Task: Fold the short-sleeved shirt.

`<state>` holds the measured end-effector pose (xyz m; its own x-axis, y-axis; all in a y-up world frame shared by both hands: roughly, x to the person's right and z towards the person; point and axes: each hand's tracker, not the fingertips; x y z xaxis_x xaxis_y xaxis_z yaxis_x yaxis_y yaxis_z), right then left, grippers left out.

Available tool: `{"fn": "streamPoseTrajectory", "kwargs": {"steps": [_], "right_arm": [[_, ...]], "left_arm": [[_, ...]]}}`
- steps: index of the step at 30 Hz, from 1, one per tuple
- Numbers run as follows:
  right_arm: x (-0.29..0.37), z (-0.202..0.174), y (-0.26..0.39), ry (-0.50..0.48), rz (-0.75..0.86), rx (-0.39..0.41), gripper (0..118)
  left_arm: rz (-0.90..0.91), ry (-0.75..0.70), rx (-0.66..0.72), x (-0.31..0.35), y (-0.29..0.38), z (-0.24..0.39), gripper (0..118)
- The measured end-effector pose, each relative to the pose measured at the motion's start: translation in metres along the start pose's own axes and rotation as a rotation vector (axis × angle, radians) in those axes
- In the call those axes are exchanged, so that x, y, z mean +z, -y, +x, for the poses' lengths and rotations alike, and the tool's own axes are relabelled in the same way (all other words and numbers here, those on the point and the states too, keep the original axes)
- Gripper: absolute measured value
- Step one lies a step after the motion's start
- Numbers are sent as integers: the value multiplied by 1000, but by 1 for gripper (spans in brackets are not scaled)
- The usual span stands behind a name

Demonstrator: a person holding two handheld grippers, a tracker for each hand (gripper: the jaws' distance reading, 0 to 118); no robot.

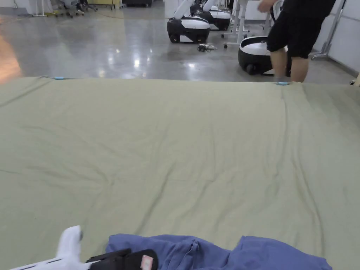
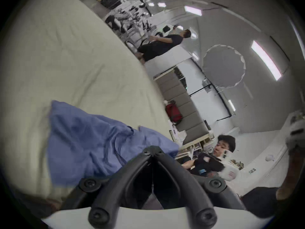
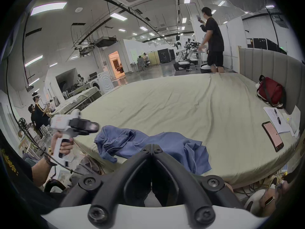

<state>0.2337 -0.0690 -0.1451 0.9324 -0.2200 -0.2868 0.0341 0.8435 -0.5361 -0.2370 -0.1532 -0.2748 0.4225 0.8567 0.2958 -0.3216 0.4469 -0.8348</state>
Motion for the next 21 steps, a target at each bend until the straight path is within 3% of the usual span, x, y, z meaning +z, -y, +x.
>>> {"fn": "streamPoseTrajectory", "kwargs": {"steps": [5, 6, 8, 9, 11, 12, 17, 21], "right_arm": [[-6, 1, 0, -7, -13, -1, 3], [-7, 1, 0, -8, -16, -2, 3], [-10, -1, 0, -11, -25, 1, 3], [-11, -2, 1, -8, -29, 4, 3], [-11, -3, 2, -10, -31, 6, 3], [-12, -3, 2, -15, -33, 3, 3], [-10, -5, 4, -19, -29, -6, 3], [-9, -6, 4, -4, -30, -1, 3]], "left_arm": [[126, -180, -29, 64, 11, -4, 3], [125, -197, -45, 70, 9, -9, 18], [97, -214, -14, 72, -2, -19, 110], [85, -218, -6, 69, -7, -26, 118], [5, -189, -4, 59, -10, -44, 117], [54, -151, 6, 45, -17, -50, 118], [18, -199, 116, 18, -41, -84, 118], [-34, -18, 124, -14, -44, -86, 118]]}}
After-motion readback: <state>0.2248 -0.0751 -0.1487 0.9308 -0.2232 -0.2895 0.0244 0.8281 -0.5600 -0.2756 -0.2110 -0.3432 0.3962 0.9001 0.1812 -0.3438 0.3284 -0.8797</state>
